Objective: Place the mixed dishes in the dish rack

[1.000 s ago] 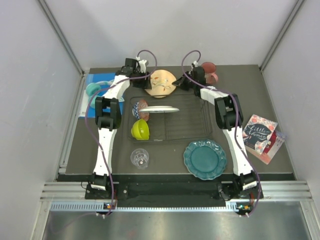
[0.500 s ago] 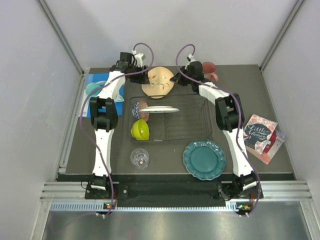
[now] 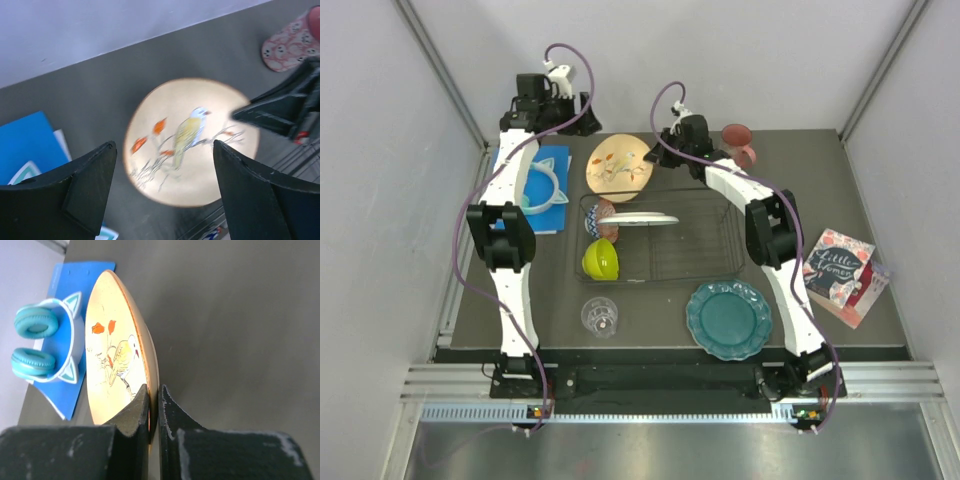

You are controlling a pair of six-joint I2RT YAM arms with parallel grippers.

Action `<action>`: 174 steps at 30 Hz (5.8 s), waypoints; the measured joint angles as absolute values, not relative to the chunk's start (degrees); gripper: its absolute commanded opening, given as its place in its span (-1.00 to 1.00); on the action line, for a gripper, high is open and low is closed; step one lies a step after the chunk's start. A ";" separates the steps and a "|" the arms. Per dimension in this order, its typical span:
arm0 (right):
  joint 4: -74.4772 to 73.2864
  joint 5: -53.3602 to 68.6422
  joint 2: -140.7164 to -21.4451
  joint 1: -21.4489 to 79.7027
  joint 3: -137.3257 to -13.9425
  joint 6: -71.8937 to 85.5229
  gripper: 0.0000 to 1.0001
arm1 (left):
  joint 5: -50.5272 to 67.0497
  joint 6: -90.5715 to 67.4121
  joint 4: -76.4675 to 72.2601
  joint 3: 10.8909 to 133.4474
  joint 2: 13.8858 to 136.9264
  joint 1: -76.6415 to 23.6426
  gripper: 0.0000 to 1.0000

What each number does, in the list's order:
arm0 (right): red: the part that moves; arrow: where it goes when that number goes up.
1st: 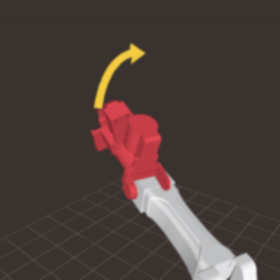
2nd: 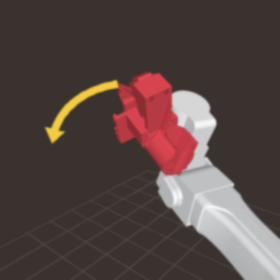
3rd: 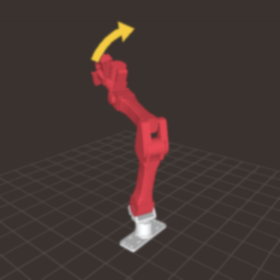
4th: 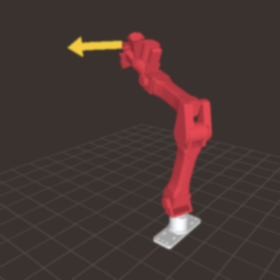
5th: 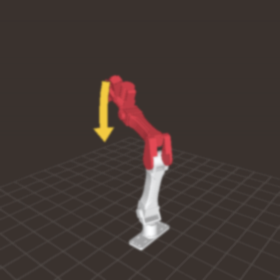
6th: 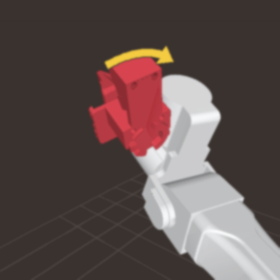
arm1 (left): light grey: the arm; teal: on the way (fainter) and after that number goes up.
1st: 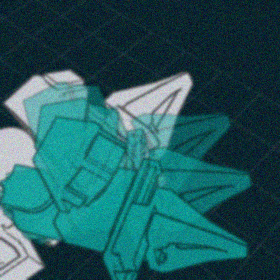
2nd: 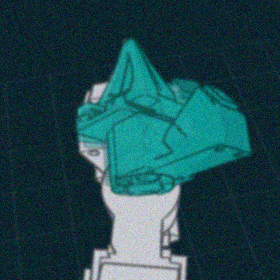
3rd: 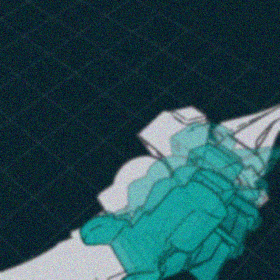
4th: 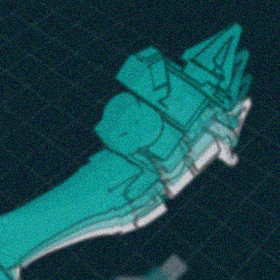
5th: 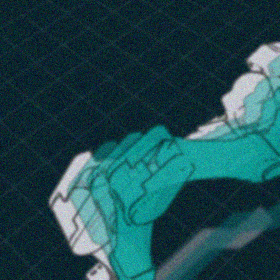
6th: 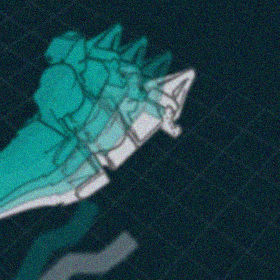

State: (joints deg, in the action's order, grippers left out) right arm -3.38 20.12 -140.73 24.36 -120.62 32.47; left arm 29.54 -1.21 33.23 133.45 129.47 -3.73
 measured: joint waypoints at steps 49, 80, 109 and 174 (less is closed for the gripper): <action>-13.76 -60.60 -71.72 91.79 -69.89 -46.68 -1.00 | 24.21 3.25 42.54 93.43 93.86 9.56 0.67; -23.07 -35.18 -71.22 76.69 -69.65 -65.52 -1.00 | 23.27 0.91 37.80 86.72 93.47 9.93 0.63; -8.36 -25.58 -82.28 68.93 -66.04 -73.28 -1.00 | 23.35 -0.51 35.68 83.90 93.54 10.63 0.59; 11.35 -20.23 -88.05 65.63 -55.64 -72.71 -0.48 | 24.82 -0.49 33.76 81.19 94.17 13.15 0.54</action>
State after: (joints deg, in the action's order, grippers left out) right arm 11.35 -20.23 -88.05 65.63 -55.64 -72.71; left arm 24.82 -0.49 33.76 81.19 94.17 13.15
